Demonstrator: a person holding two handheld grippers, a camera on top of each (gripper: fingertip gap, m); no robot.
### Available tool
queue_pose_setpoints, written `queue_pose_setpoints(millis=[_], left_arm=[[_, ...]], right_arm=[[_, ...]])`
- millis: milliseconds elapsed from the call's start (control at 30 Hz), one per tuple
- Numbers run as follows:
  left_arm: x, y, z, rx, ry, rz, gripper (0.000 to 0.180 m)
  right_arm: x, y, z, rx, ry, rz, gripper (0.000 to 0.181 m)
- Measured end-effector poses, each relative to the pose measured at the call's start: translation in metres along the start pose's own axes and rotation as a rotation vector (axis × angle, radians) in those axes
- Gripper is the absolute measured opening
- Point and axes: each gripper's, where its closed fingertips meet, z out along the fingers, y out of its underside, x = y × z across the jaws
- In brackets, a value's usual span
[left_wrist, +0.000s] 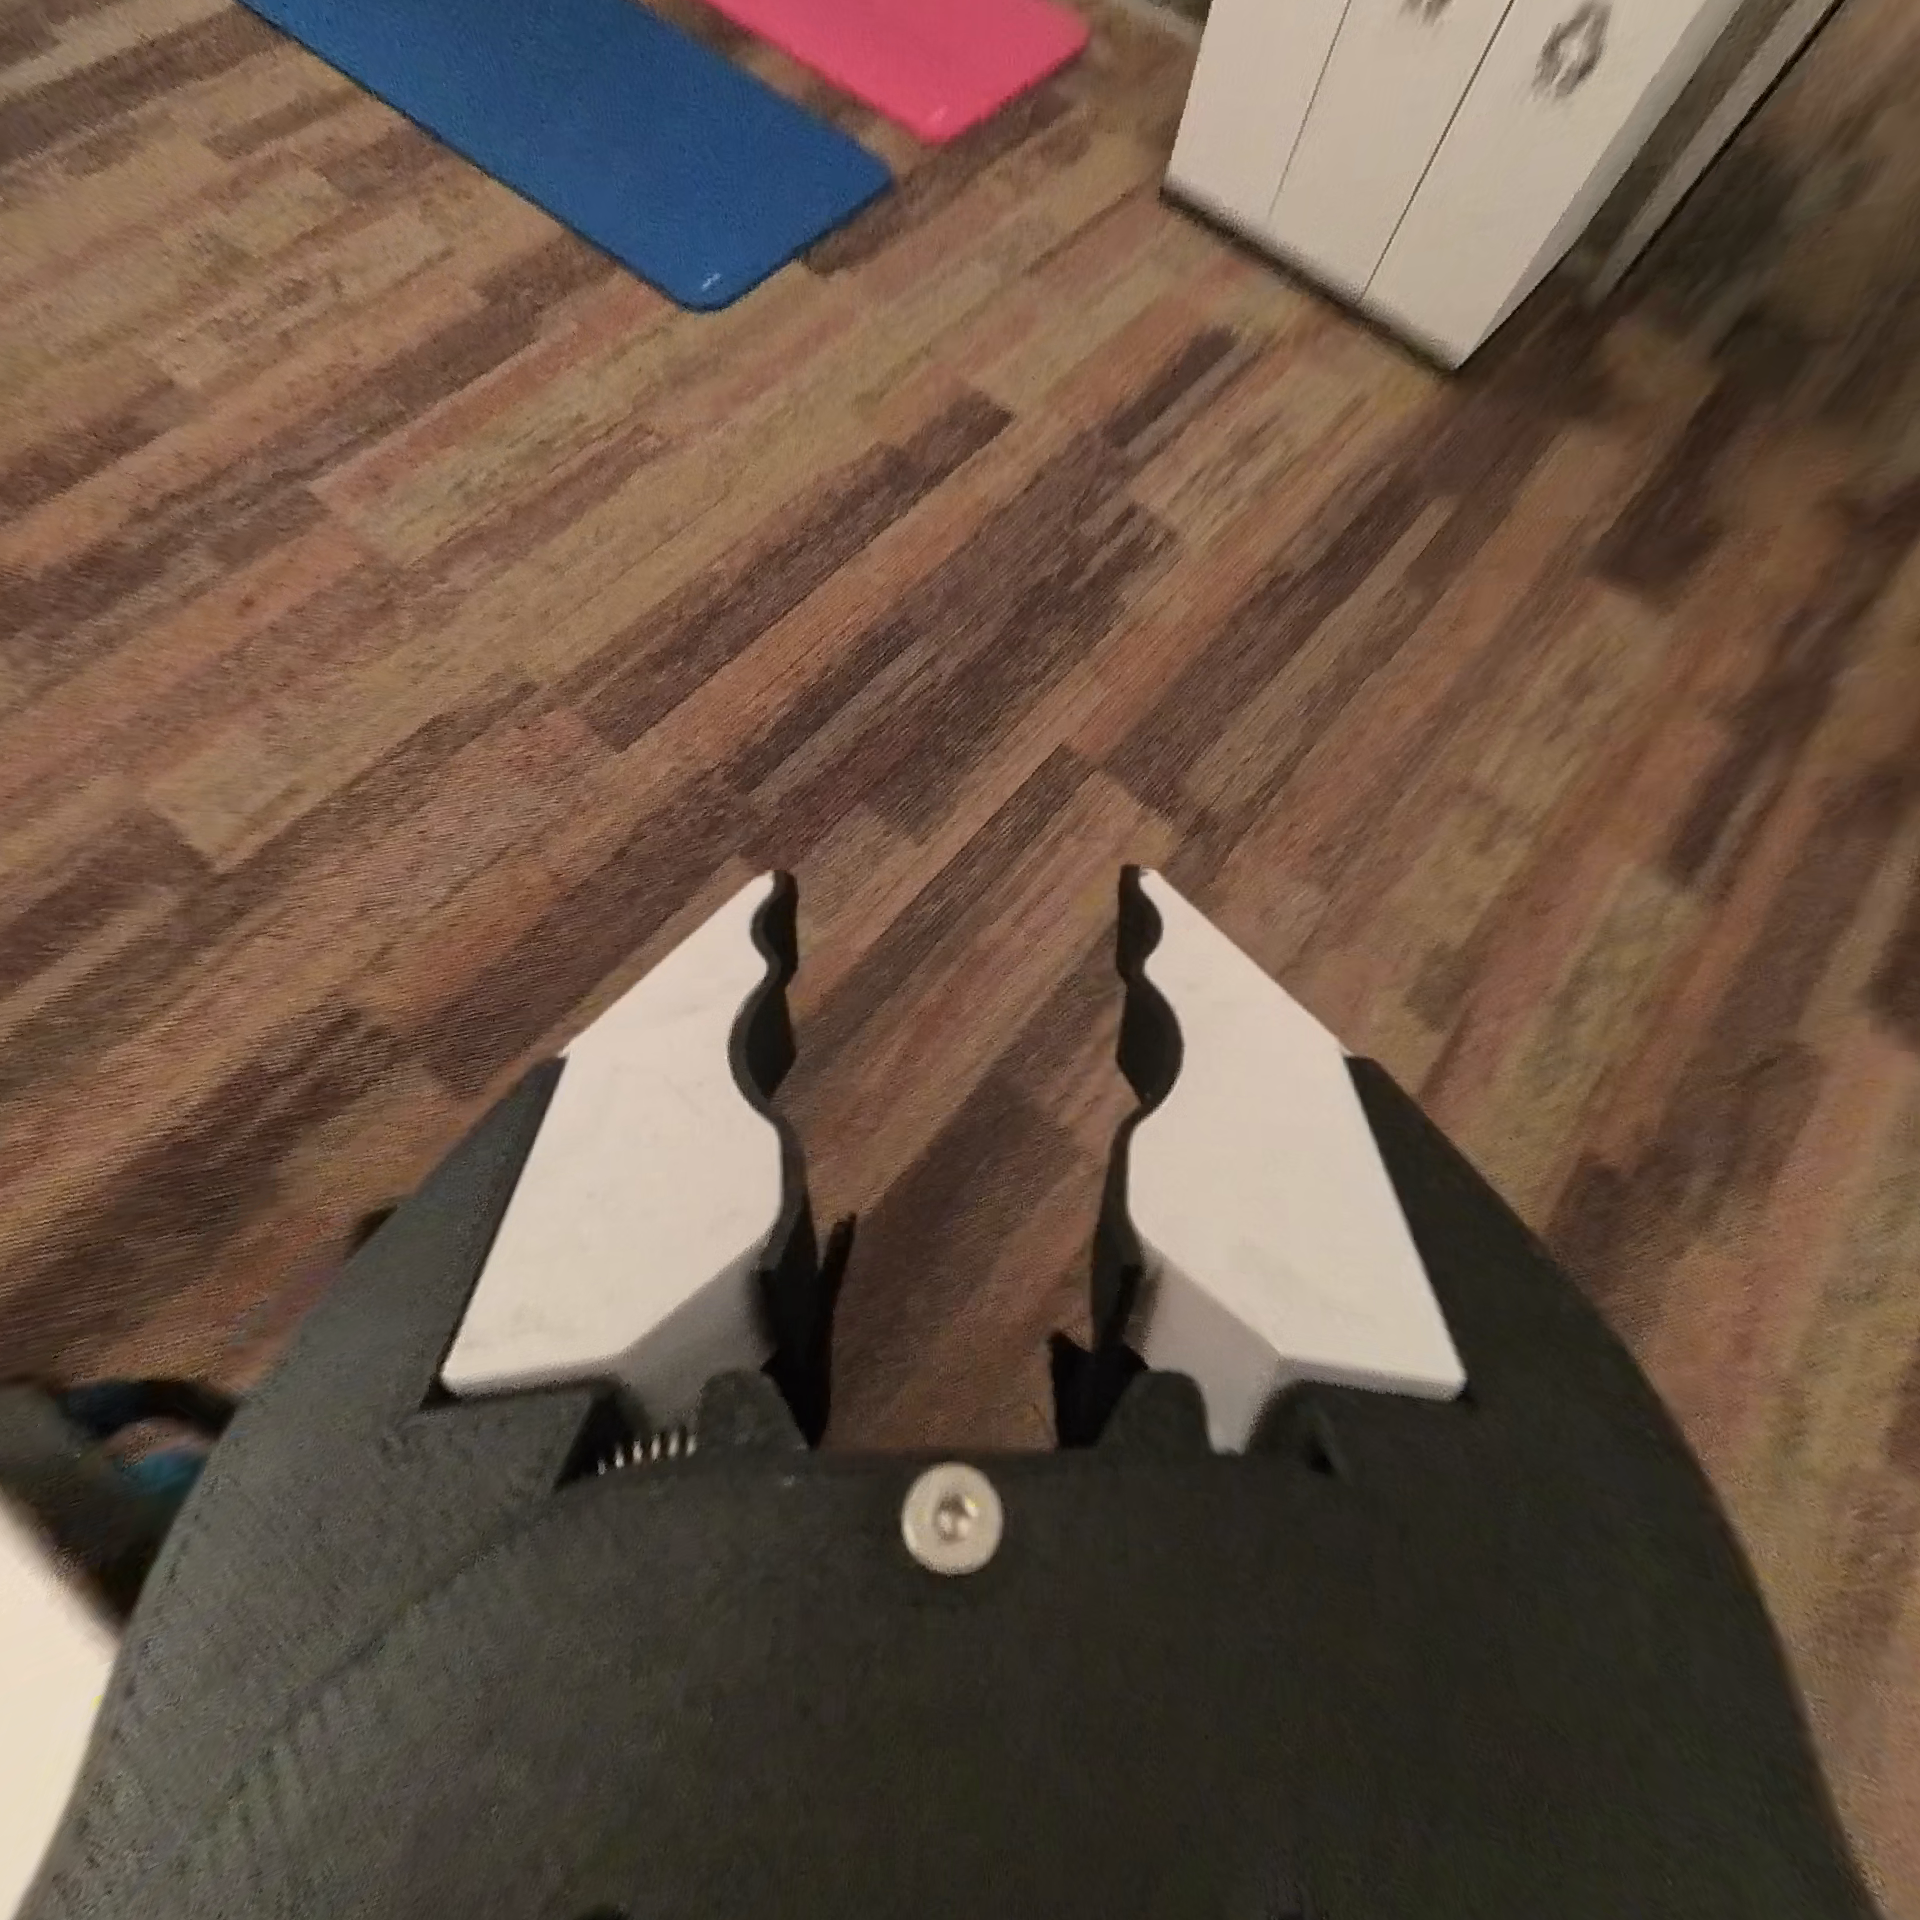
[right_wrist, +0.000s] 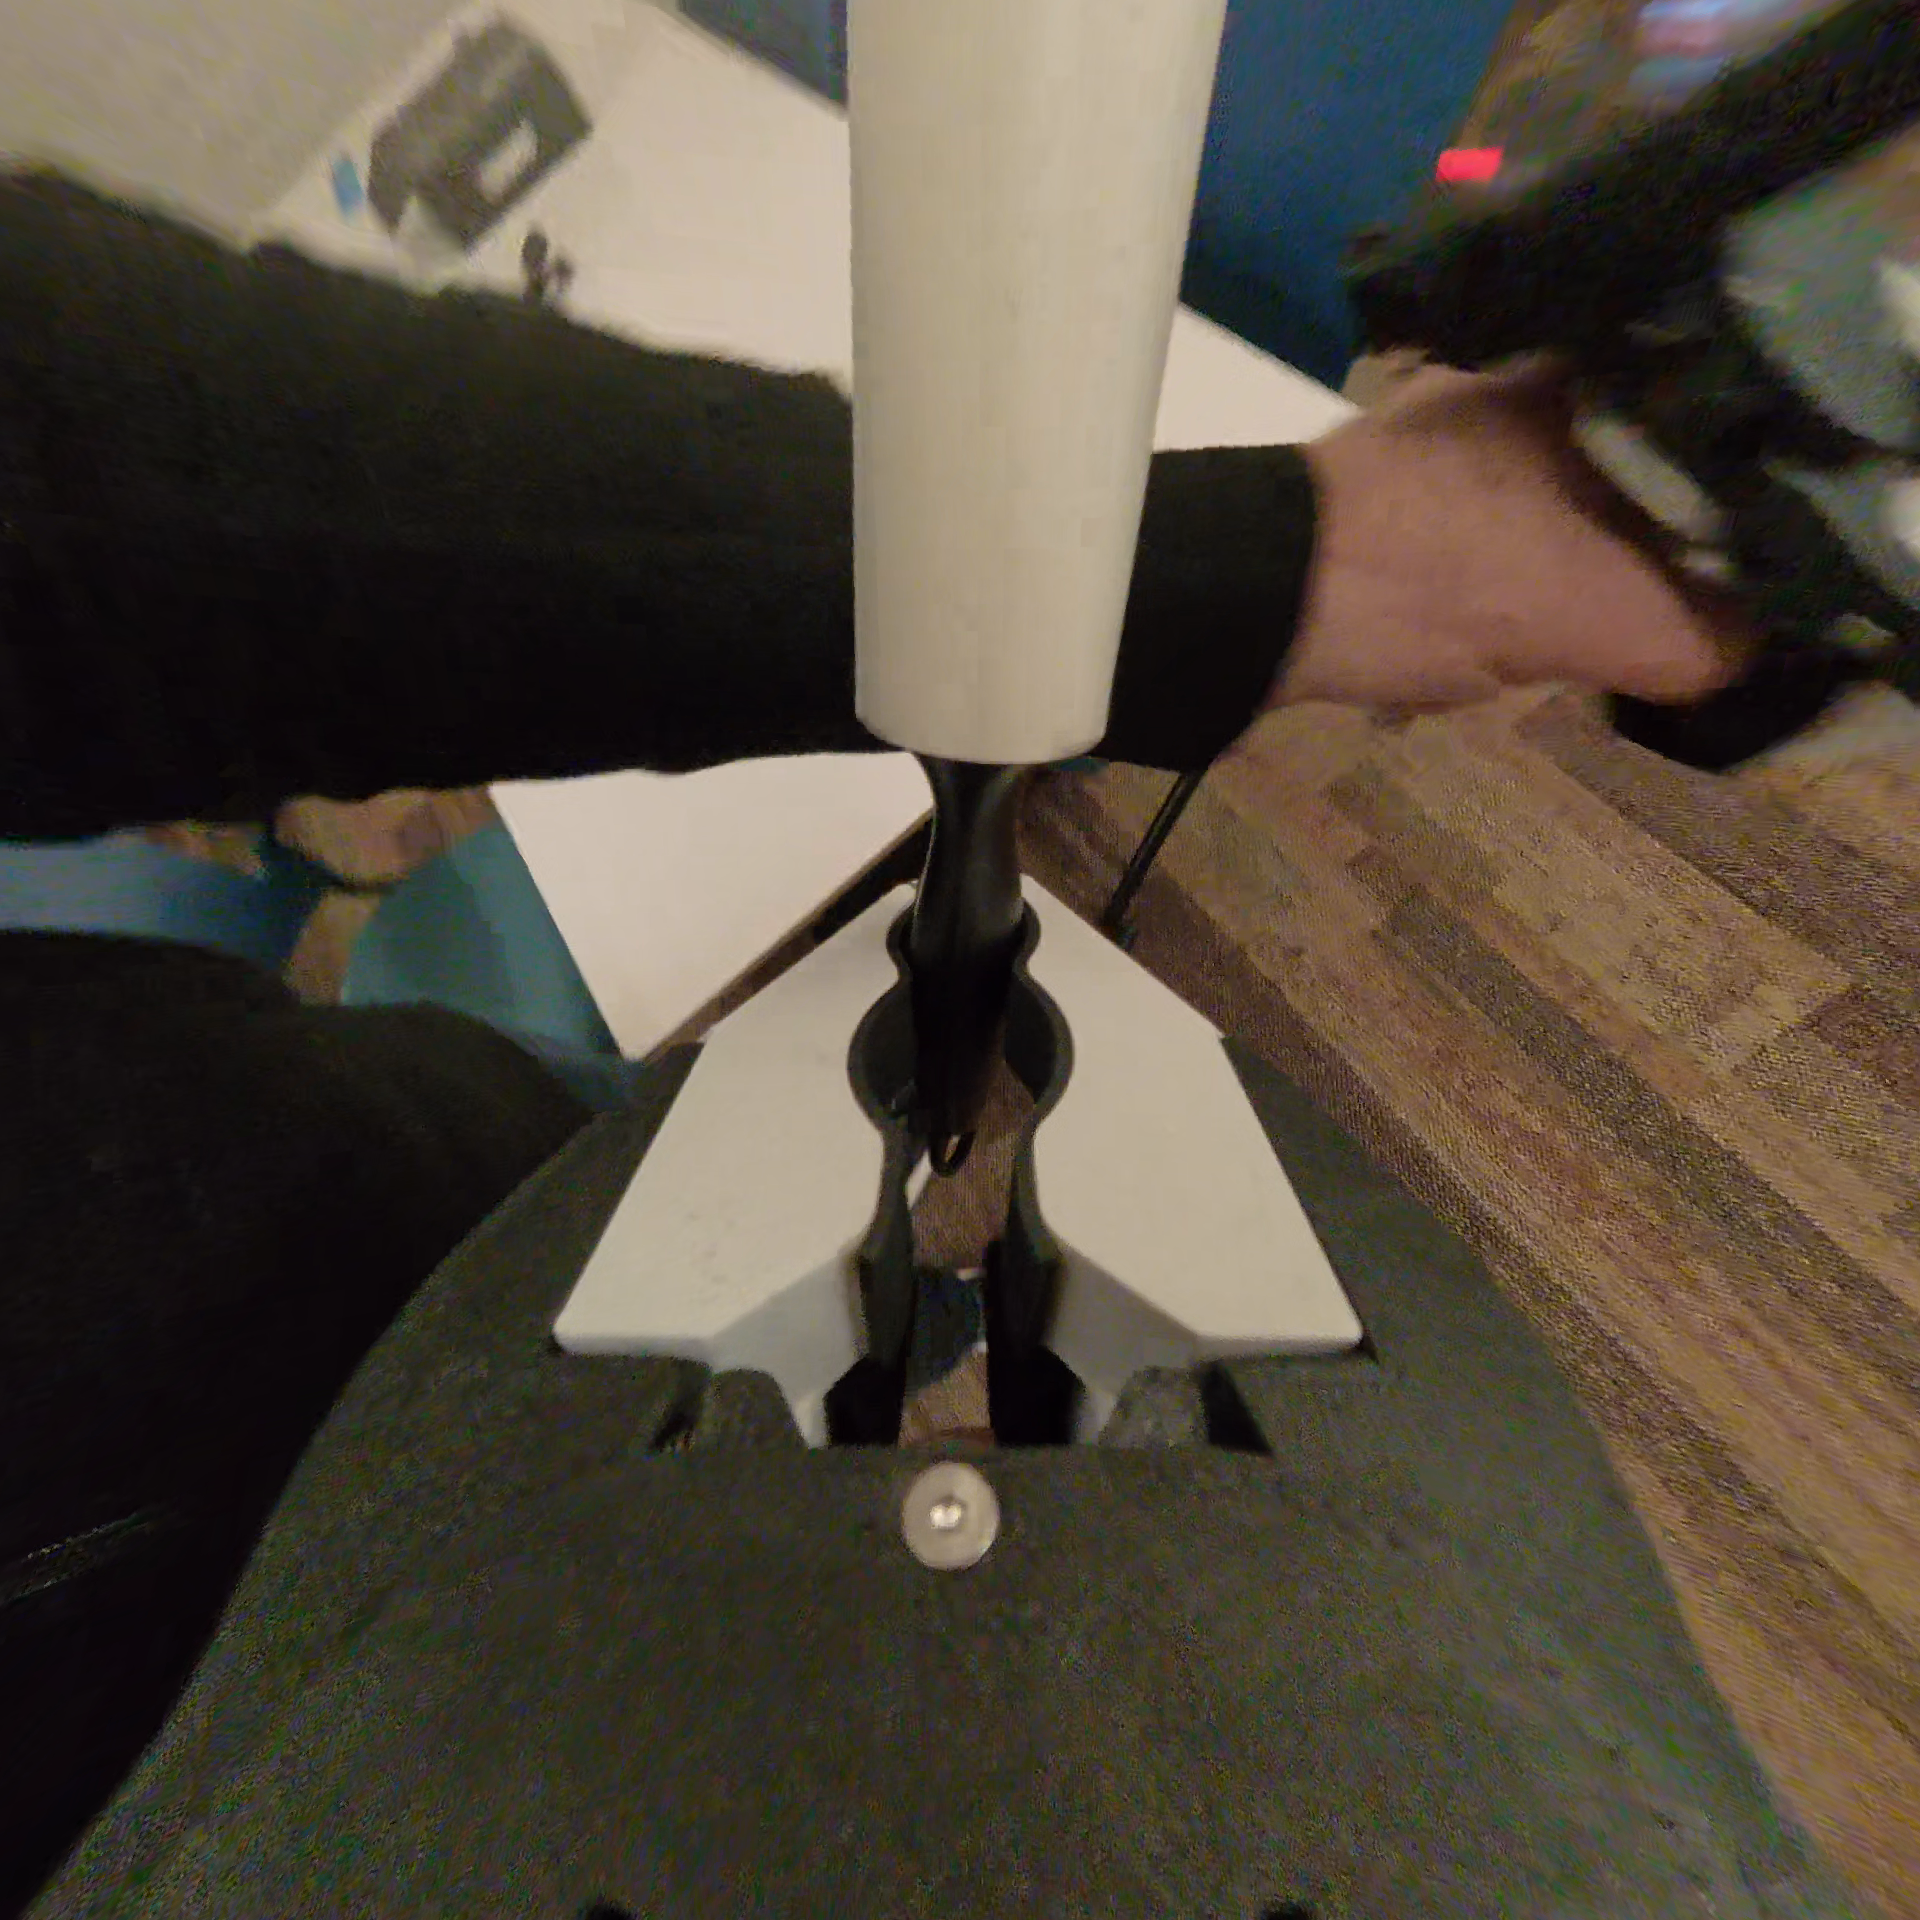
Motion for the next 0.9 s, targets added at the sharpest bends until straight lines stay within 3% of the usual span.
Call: queue_pose_setpoints(millis=[167, 233, 300, 533, 633, 733, 900], left_arm=[[0.027, -0.022, -0.082, 0.261, 0.397, -0.29, 0.067], [0.034, -0.034, -0.127, 0.38, 0.573, -0.447, 0.068], [0.053, -0.048, -0.166, 0.471, 0.708, -0.474, 0.068], [0.135, -0.058, -0.197, 0.441, 0.749, -0.215, 0.068], [0.141, -0.052, -0.196, 0.39, 0.807, -0.247, 0.06], [0.142, -0.052, -0.201, 0.415, 0.838, -0.245, 0.031], [0.145, -0.056, -0.209, 0.445, 0.893, -0.3, 0.027]], right_arm=[[0.045, -0.015, -0.041, 0.203, 0.047, 0.171, 0.009], [0.062, -0.012, -0.053, 0.23, 0.089, 0.206, 0.009], [0.074, -0.007, -0.058, 0.23, 0.121, 0.228, 0.01], [0.074, -0.021, -0.044, 0.187, 0.161, 0.192, 0.009], [0.065, -0.027, -0.035, 0.164, 0.148, 0.169, 0.009], [0.059, -0.03, -0.029, 0.153, 0.145, 0.159, 0.01], [0.054, -0.036, -0.032, 0.191, 0.141, 0.163, 0.01]])
